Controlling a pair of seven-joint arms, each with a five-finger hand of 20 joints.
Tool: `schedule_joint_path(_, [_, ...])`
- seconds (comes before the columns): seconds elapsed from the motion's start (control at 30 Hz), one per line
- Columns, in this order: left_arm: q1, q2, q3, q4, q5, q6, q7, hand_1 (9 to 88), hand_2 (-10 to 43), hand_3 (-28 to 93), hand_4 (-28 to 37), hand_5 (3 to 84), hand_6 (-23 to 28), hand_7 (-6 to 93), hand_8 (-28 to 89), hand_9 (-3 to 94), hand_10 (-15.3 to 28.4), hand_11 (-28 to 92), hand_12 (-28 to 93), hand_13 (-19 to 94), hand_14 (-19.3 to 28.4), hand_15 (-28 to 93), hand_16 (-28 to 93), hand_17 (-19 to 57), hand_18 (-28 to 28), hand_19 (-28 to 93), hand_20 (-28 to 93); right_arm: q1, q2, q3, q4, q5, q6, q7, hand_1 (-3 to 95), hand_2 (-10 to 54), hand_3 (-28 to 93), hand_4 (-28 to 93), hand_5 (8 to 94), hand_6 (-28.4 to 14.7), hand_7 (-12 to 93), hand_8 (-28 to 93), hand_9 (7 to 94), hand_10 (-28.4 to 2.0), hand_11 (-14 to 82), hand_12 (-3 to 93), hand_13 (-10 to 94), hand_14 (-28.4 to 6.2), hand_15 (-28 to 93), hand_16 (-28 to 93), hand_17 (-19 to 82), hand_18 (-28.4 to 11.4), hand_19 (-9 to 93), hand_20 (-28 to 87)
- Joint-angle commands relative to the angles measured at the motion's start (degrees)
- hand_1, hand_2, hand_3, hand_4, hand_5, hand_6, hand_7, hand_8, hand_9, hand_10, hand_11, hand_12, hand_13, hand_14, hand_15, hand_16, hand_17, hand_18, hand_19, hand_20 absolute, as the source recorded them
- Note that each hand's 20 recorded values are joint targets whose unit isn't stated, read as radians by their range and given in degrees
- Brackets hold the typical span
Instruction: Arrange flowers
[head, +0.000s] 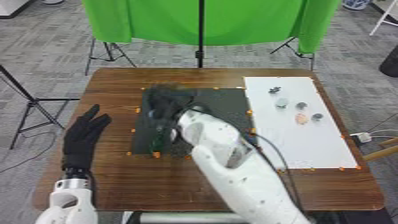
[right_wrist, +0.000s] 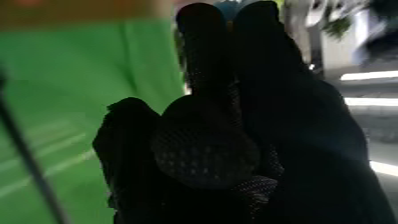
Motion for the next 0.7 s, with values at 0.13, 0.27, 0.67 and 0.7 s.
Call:
schedule_joint_path(0.13, [-3.0,1.38,2.41,1.53,-0.18,-1.88,-1.76,19.4,10.7,72,-28.3,45.5,3.4,6.0,-6,47.5,14.0,14,12,38,16.0,11,3,10.7,10.6,3,23,-0.8,-4.2,-0.8,5.4,-6.7,-0.2,-3.2,66.9,-9.5,48,-10,82.2,0.1,18,11,93.4,-8.3,6.2,37.1,94,0.3,63,28,70,-8.2,93,58])
schedule_joint_path(0.27, [-3.8,1.77,2.84,1.76,-0.07,-2.08,-1.82,19.3,10.5,72,-28.3,45.5,3.3,6.1,-6,47.6,14.0,14,12,38,16.0,11,3,10.7,10.6,3,23,-0.7,-4.1,-1.5,5.7,-6.9,1.0,-2.8,66.8,-9.5,48,-10,82.0,0.2,18,11,93.2,-8.2,6.0,37.2,94,0.3,63,29,70,-8.2,93,58])
schedule_joint_path(0.67, [-4.8,1.57,3.7,2.27,-0.07,-2.32,-2.05,19.1,8.9,72,-28.3,45.3,3.4,6.3,-5,47.5,13.9,14,12,38,16.0,11,3,10.4,10.7,3,23,-1.3,-5.7,-1.8,7.5,-7.9,2.0,-4.0,65.7,-9.5,48,-11,80.3,1.4,18,10,91.8,-7.7,5.3,36.7,94,0.2,62,30,69,-8.5,93,58])
schedule_joint_path(0.7, [-5.0,1.52,3.85,2.44,-0.19,-2.38,-1.91,19.1,8.8,72,-28.3,45.3,3.4,6.4,-5,47.5,13.9,14,12,38,16.0,11,3,10.4,10.7,3,23,-1.2,-5.6,-1.8,7.6,-8.0,2.3,-3.7,65.6,-9.5,48,-11,80.0,1.4,18,9,91.6,-7.8,5.2,36.4,94,0.2,62,30,69,-8.4,93,58])
